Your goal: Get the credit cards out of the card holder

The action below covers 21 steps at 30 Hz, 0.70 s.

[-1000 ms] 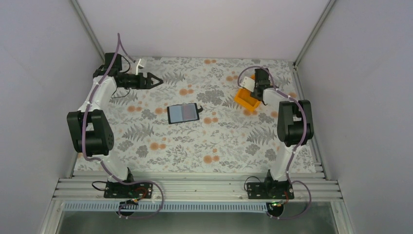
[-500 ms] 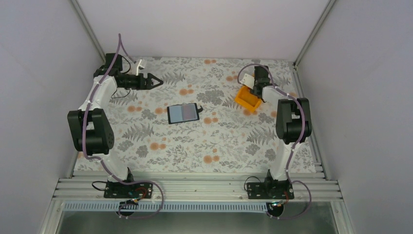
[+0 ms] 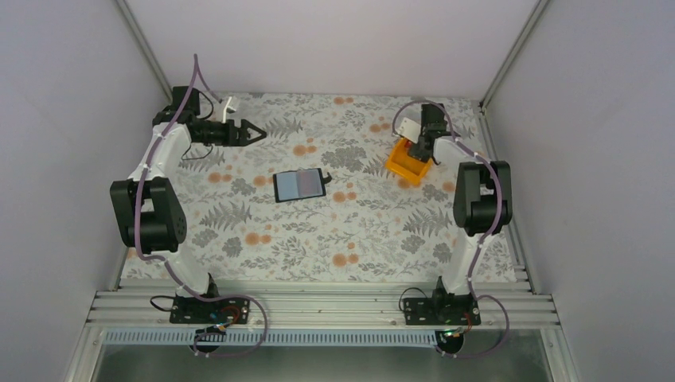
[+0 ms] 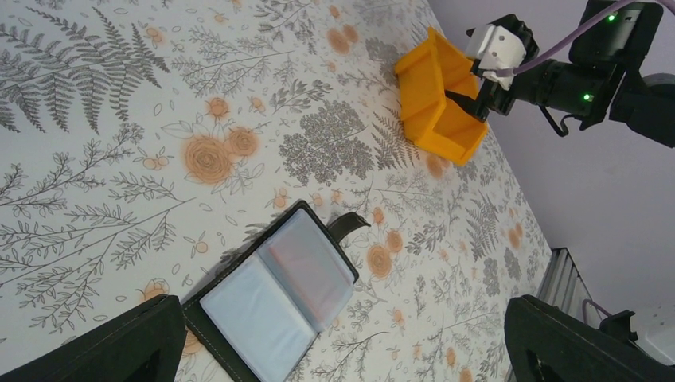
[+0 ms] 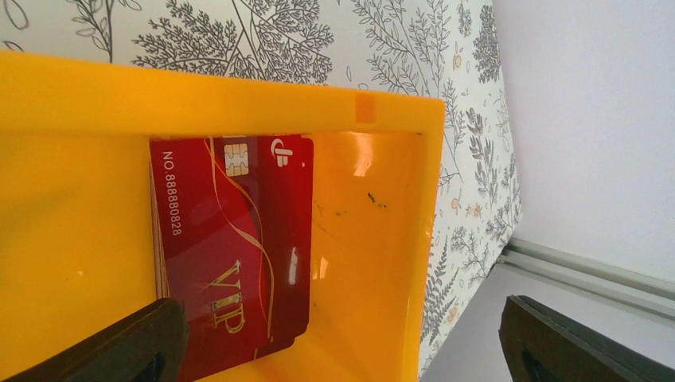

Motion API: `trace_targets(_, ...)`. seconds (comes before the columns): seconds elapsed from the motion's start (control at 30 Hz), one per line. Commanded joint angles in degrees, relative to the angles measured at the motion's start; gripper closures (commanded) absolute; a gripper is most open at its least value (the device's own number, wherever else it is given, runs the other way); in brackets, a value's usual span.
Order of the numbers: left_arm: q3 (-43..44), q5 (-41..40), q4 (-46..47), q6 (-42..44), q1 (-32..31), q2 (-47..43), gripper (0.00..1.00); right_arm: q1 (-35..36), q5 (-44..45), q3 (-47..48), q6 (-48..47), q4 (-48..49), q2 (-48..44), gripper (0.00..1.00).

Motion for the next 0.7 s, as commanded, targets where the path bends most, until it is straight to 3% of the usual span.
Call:
trace_targets(0.0, 1.3, 0.7, -0.9, 2.6, 0.2, -0.3, 0.00, -0.4, -4.1, 3.1, 4.2, -1.7, -4.7, 0.01)
trace_targets(0.1, 0.1, -1.8, -1.1, 4.8, 0.1, -0.9, 0.00, 0.1, -9.0, 8.0, 13.8, -1.3, -8.8, 0.01)
trace_targets(0.23, -1.9, -12.1, -2.8, 11.4, -2.1, -2.1, 0.00, -0.6, -25.7, 13.2, 42.2, 1.7, -15.8, 0.01)
trace_targets(0.37, -5.2, -16.8, -4.9, 16.1, -3.4, -1.6, 0.02, 3.5, -36.4, 12.3, 65.4, 2.3, -16.8, 0.20)
trace_targets(0.53, -9.1, -21.2, -5.3, 18.0, -3.5, 1.3, 0.12, 17.7, -35.0, 10.4, 74.5, -4.7, -9.5, 0.32)
trace_targets(0.67, -13.0, -21.0, -2.8, 17.6, -4.1, 2.6, 0.18, 26.4, -34.5, 8.1, 80.1, -7.8, -3.9, 0.34)
